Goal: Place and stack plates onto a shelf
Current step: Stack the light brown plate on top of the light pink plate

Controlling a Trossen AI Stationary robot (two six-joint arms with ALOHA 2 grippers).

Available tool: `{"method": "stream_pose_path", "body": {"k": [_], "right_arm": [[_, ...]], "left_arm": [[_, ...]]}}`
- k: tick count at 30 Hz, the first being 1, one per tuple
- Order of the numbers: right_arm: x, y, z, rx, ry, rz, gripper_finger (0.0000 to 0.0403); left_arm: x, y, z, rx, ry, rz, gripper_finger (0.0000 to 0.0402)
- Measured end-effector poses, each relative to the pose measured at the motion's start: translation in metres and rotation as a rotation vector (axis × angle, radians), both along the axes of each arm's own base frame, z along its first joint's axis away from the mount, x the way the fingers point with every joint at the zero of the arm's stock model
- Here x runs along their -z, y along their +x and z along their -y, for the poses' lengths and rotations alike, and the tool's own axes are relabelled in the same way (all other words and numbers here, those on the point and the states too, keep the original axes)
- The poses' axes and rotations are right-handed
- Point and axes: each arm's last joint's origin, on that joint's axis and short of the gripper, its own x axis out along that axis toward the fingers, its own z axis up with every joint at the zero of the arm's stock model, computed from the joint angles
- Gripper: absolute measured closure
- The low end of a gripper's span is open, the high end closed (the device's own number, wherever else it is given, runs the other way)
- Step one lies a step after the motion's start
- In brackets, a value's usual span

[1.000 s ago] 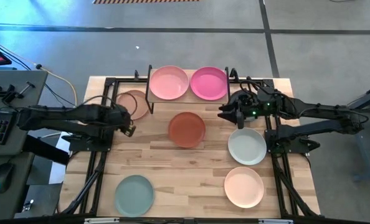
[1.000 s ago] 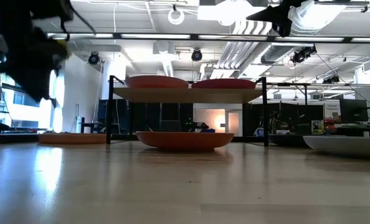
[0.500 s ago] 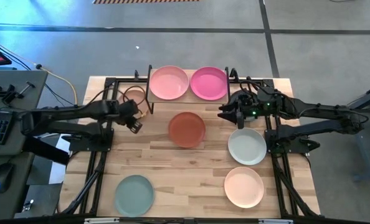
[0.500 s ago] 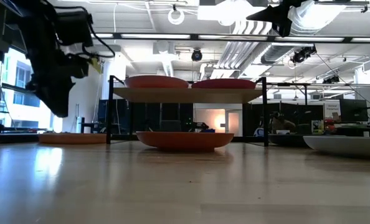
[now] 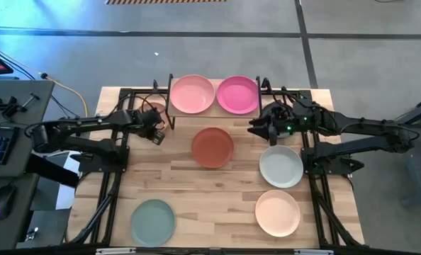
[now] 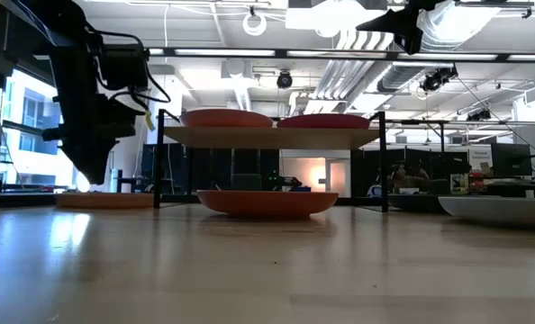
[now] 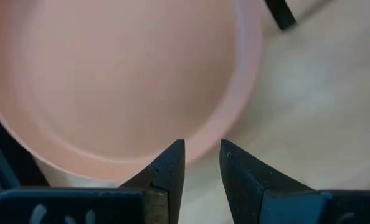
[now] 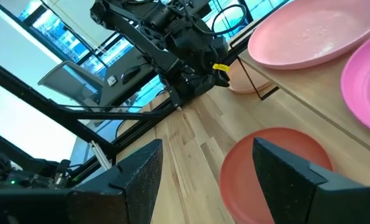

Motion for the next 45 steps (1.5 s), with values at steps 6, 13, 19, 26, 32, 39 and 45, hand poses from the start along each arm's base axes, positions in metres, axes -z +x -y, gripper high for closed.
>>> {"method": "stream_pose_path", "body": {"k": [6, 13, 19, 26, 32, 39, 45], "right_arm": [[0.000, 0.000, 0.000, 0.000, 0.000, 0.000, 0.0174], [0.000, 0.000, 0.000, 0.005, 0.018, 0.001, 0.0174], [0.000, 0.000, 0.000, 0.006, 0.018, 0.001, 0.0174], [0.000, 0.000, 0.000, 0.001, 0.002, 0.000, 0.0174], [0.000, 0.000, 0.000, 0.001, 0.000, 0.000, 0.0174], [0.000, 0.000, 0.000, 0.000, 0.000, -0.001, 0.0174], [0.000, 0.000, 0.000, 0.000, 0.000, -0.001, 0.0174]], "left_arm": [[-0.005, 0.002, -0.006, -0.169, 0.138, 0.068, 0.0369], [-0.006, 0.000, -0.008, -0.349, 0.223, 0.095, 0.0400], [-0.003, 0.002, -0.004, -0.254, 0.187, 0.085, 0.0401], [-0.011, 0.007, -0.007, -0.091, 0.092, 0.106, 0.0397], [-0.016, 0.004, -0.010, -0.050, 0.073, 0.056, 0.0362], [-0.014, 0.000, -0.009, -0.038, 0.077, 0.001, 0.0297], [-0.010, 0.002, -0.009, -0.018, 0.028, -0.002, 0.0256]]}}
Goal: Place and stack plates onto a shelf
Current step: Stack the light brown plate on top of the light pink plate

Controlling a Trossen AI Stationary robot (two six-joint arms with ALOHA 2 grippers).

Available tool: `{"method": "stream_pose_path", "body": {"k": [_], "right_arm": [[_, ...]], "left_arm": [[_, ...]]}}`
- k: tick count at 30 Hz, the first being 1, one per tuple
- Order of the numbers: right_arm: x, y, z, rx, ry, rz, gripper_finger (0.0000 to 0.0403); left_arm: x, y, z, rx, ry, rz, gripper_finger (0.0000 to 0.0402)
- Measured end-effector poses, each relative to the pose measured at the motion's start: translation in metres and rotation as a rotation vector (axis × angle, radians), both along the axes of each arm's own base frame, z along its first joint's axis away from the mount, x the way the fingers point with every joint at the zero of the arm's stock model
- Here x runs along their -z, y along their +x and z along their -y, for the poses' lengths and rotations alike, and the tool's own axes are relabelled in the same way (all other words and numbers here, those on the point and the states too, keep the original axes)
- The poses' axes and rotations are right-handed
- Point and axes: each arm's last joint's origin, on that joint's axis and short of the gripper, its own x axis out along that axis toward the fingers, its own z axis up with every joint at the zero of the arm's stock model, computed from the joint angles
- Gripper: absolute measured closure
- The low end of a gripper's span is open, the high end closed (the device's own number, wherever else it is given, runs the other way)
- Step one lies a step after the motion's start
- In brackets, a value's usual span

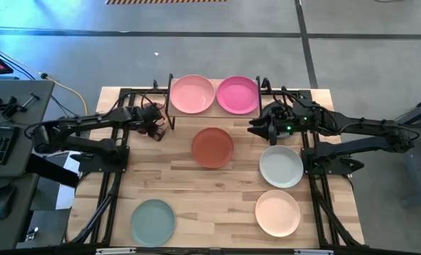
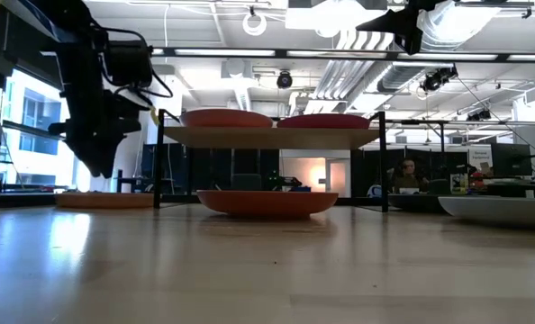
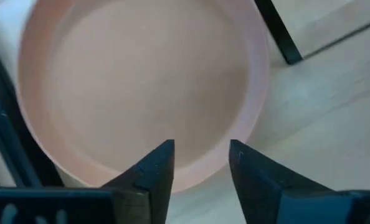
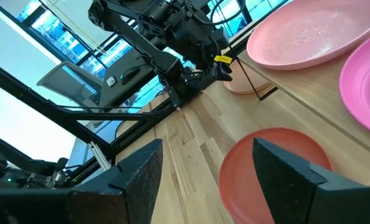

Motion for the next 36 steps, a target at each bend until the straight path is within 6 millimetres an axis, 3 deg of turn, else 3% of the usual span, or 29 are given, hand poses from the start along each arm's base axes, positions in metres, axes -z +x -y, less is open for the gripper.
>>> {"method": "stream_pose_path", "body": {"k": [7, 17, 36], "right_arm": [[0.000, 0.000, 0.000, 0.005, 0.017, 0.001, 0.0174], [0.000, 0.000, 0.000, 0.006, 0.020, 0.001, 0.0174], [0.000, 0.000, 0.000, 0.007, 0.025, 0.001, 0.0174]], "left_arm": [[0.011, 0.007, 0.002, 0.069, -0.076, -0.042, 0.0241], [0.029, 0.016, 0.002, 0.085, -0.146, -0.108, 0.0250], [0.033, 0.010, 0.007, 0.048, -0.229, -0.181, 0.0265]]}}
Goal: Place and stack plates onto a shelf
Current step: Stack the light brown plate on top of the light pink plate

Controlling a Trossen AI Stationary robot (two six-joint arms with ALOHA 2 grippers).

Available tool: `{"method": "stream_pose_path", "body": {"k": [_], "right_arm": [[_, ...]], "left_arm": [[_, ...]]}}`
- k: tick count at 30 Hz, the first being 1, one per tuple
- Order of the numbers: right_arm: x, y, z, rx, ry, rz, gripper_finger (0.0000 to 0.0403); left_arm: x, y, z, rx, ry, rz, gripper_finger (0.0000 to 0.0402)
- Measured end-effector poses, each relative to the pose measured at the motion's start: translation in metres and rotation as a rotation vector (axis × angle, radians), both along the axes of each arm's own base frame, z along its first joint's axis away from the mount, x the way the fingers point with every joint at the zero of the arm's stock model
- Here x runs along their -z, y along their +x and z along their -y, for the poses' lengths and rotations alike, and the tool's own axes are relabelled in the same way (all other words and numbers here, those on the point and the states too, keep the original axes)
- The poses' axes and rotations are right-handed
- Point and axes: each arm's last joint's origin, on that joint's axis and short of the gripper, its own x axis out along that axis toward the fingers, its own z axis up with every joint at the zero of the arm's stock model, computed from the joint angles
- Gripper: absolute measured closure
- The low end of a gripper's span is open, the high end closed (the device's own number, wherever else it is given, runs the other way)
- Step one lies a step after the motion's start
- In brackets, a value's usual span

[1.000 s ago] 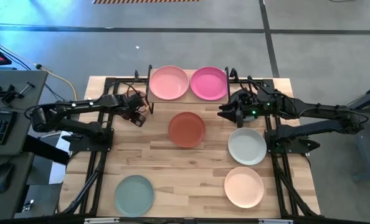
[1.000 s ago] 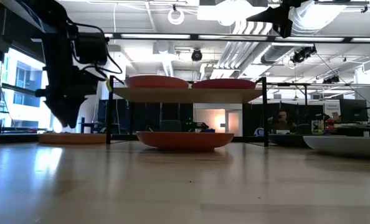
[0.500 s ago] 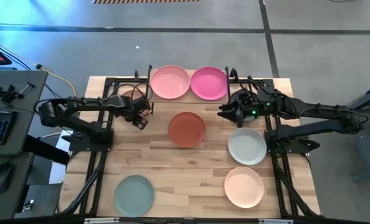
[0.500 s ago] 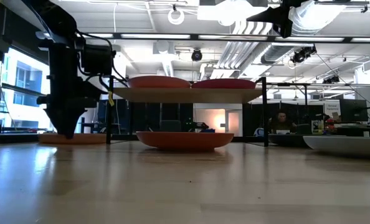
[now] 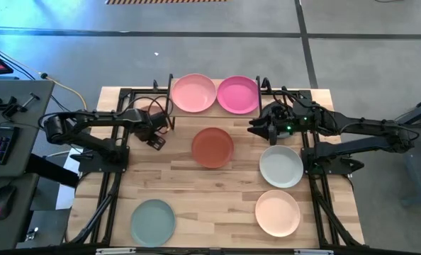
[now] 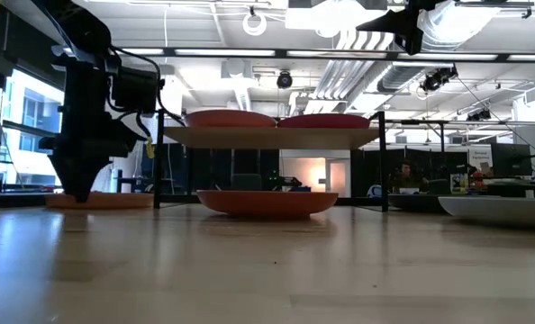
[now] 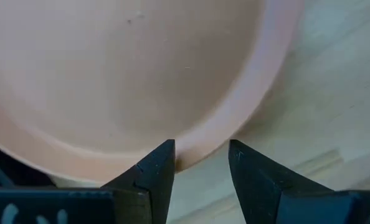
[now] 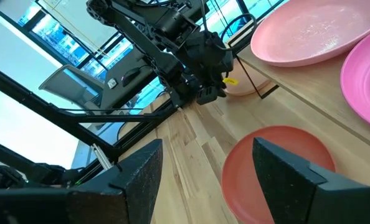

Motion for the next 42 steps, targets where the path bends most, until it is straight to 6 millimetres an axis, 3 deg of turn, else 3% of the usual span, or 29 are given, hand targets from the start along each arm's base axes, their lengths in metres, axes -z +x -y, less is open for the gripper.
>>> {"method": "stream_pose_path", "body": {"k": [10, 29, 36, 42], "right_arm": [[0.000, 0.000, 0.000, -0.001, -0.005, 0.000, 0.0174], [0.000, 0.000, 0.000, -0.002, -0.008, -0.001, 0.0174], [0.000, 0.000, 0.000, -0.006, -0.024, -0.002, 0.0174], [0.000, 0.000, 0.000, -0.007, -0.025, -0.002, 0.0174]], "left_arm": [[-0.006, 0.000, 0.010, -0.056, -0.108, 0.072, 0.0269], [-0.020, 0.005, 0.055, -0.008, -0.077, 0.122, 0.0268], [-0.022, 0.003, 0.051, -0.006, 0.112, 0.094, 0.0268], [-0.011, 0.006, 0.044, 0.062, 0.089, 0.008, 0.0268]]}}
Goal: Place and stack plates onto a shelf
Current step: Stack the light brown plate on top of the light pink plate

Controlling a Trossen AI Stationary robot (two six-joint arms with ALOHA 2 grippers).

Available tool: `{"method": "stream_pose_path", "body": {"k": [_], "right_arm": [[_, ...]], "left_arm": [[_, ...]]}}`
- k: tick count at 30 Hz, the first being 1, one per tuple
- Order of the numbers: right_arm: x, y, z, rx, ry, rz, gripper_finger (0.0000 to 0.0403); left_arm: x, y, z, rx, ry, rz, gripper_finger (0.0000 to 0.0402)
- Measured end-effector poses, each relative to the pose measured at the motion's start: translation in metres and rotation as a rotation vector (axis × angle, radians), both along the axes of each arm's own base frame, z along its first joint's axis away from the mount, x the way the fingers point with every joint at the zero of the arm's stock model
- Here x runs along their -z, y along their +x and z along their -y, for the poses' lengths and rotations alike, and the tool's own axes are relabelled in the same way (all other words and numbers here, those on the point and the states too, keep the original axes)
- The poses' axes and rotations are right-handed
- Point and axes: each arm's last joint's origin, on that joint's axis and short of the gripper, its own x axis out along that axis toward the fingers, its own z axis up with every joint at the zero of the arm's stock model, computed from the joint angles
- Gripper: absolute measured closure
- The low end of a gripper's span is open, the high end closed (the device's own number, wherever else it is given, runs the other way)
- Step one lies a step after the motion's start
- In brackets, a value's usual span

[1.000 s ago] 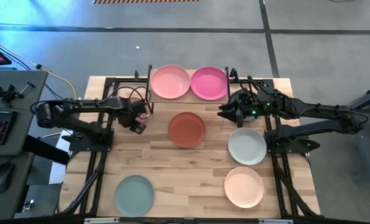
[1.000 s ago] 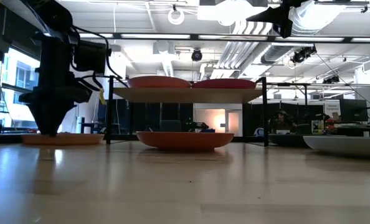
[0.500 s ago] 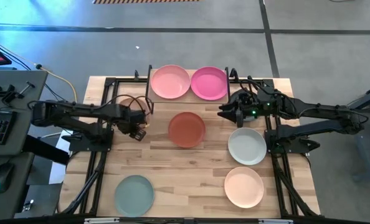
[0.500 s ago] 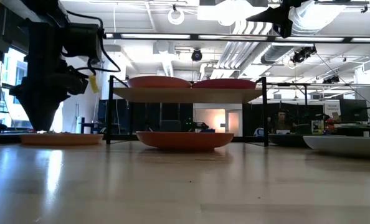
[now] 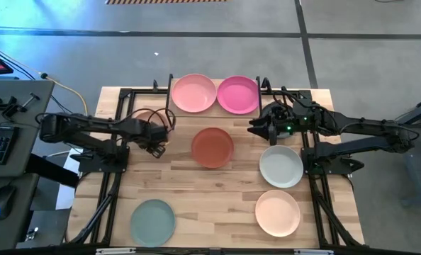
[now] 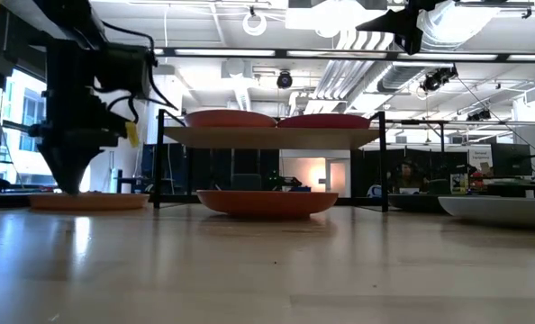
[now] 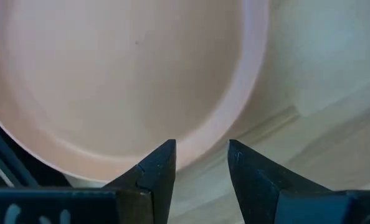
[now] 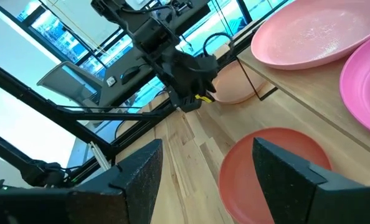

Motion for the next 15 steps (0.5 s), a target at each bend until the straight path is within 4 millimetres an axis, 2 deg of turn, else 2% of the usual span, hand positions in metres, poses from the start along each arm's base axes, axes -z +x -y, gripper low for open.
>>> {"method": "stream_pose_path", "body": {"k": [6, 15], "right_arm": [[0.000, 0.000, 0.000, 0.001, 0.001, 0.000, 0.0174], [0.000, 0.000, 0.000, 0.001, 0.003, 0.000, 0.0174]], "left_arm": [[0.009, 0.009, 0.001, 0.062, -0.071, 0.016, 0.0268], [0.014, 0.011, 0.000, 0.087, -0.066, -0.018, 0.0268]]}}
